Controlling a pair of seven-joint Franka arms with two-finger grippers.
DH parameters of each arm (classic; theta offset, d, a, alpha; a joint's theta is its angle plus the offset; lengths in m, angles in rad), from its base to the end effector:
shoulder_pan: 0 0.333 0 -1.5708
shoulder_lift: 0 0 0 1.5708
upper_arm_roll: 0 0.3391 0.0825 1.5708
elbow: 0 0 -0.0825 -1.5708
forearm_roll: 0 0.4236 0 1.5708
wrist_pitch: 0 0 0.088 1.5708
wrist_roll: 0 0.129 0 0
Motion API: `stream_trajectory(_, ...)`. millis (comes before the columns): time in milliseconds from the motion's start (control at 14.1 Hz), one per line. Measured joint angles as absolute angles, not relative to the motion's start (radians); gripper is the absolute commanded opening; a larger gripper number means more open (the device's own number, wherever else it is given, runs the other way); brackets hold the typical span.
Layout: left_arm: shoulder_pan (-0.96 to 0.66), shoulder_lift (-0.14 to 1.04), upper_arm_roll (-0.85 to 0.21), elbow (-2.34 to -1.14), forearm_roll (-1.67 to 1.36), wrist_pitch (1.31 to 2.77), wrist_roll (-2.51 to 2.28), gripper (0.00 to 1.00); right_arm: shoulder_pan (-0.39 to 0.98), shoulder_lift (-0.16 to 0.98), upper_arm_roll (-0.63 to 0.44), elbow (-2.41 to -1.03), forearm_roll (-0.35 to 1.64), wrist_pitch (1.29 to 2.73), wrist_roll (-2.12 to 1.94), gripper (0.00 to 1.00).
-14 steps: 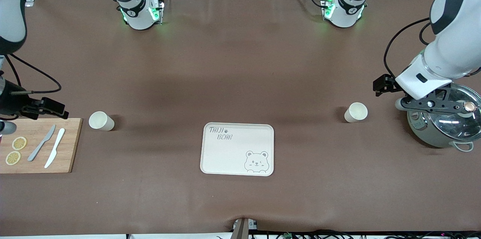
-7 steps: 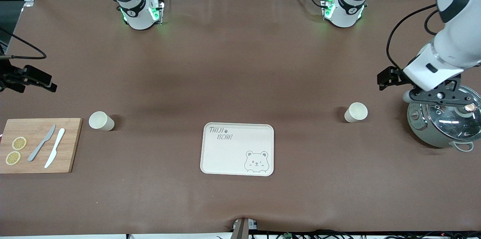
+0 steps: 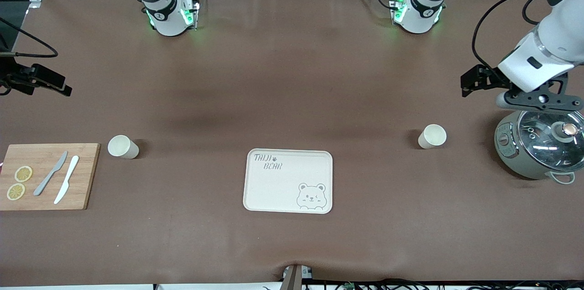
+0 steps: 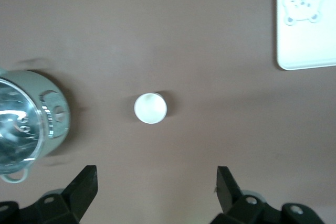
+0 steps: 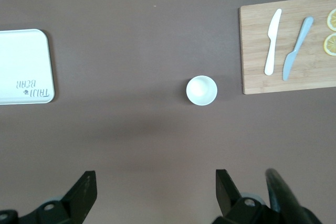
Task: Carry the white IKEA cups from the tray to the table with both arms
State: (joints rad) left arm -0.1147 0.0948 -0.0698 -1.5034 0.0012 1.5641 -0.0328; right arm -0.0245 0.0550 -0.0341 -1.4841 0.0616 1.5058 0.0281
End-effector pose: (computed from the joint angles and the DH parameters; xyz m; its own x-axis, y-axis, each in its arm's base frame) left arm 0.6132 -0.1123 0.6018 0.9880 -0.1509 -0.0340 -0.1509 -0.9885 0.0043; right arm 0.6049 -0.0266 0.6313 0.9960 -0.0825 -0.0348 -0.0845 -0.9947 -0.0587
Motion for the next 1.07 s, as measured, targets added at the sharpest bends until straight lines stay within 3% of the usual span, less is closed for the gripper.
stream_trajectory(1068,-0.12,0.067,-0.003,-1.509,-0.069,1.643,-0.057,1.0,-0.027,0.041,-0.038,-1.499,0.04,1.477,0.028,1.0)
